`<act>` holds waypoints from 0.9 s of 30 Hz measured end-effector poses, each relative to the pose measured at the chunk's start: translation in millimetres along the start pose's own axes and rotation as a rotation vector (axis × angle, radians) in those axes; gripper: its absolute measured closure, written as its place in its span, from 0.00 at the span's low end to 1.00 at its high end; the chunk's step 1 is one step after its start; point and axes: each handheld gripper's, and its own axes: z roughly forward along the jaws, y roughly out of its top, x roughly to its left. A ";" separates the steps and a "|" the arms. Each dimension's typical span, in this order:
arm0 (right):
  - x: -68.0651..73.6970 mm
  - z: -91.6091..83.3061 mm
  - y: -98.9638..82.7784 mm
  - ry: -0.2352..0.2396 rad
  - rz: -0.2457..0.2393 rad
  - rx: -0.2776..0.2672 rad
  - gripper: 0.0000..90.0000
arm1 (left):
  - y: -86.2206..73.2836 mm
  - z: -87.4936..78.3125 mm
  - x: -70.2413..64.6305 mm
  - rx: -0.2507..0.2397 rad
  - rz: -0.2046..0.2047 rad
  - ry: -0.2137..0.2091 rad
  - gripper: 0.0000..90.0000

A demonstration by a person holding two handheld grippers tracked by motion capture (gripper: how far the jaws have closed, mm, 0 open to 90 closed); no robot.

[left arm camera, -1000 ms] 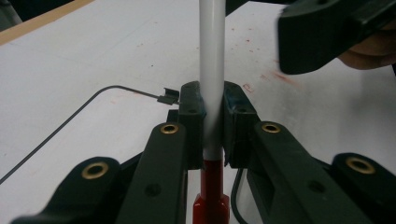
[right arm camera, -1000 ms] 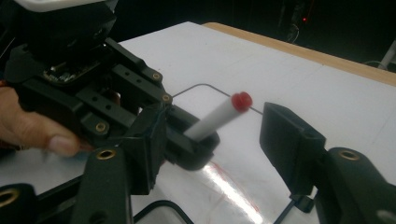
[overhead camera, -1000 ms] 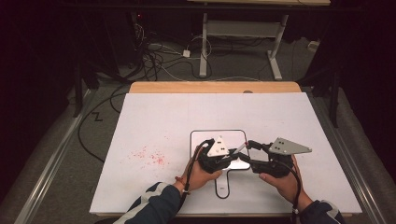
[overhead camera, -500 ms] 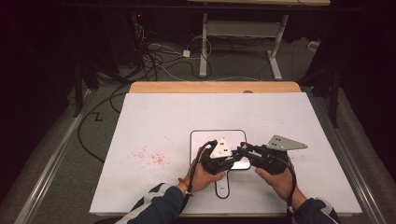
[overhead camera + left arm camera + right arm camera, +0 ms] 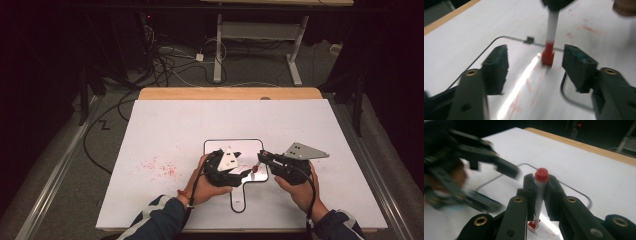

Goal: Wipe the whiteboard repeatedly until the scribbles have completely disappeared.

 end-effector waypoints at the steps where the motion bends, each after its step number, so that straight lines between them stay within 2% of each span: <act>1: -2.2 -0.8 0.3 -0.019 -0.015 0.017 0.90 | -4.2 -8.0 3.1 0.005 -0.004 0.013 0.33; 4: -10.1 -0.7 -0.4 -0.061 -0.014 0.058 0.90 | -20.9 -33.3 11.7 0.002 -0.047 0.040 0.28; 6: -14.5 1.6 -2.4 -0.088 -0.015 0.076 0.90 | -34.3 -49.8 14.2 0.005 -0.051 0.077 0.26; 8: -19.6 2.0 -3.8 -0.070 -0.006 0.062 0.90 | -47.7 -64.7 15.3 0.018 -0.051 0.113 0.24; 10: -23.2 3.2 -5.7 -0.042 0.025 0.043 0.91 | -60.3 -77.5 15.9 0.035 -0.077 0.136 0.23; 12: -24.5 4.8 -6.4 -0.026 0.041 0.035 0.91 | -72.5 -87.6 14.3 0.059 -0.080 0.172 0.23; 14: -23.3 7.4 -5.7 -0.008 0.054 0.033 0.91 | -82.6 -95.6 13.5 0.069 -0.110 0.178 0.23; 16: -21.3 11.5 -4.2 -0.002 0.054 0.030 0.91 | -90.4 -102.0 13.3 0.090 -0.117 0.194 0.23; 17: -19.9 13.9 -2.9 0.000 0.056 0.032 0.91 | -93.4 -105.0 14.1 0.089 -0.137 0.197 0.23; 21: -17.6 19.1 1.5 -0.019 0.052 0.047 0.91 | -103.3 -115.9 17.8 0.088 -0.178 0.214 0.23; 25: -28.4 10.4 1.9 -0.068 0.073 0.079 0.91 | -111.8 -122.6 20.1 0.102 -0.200 0.229 0.23; 27: -33.4 9.4 1.1 -0.066 0.099 0.075 0.91 | -112.7 -122.7 21.5 0.106 -0.200 0.233 0.23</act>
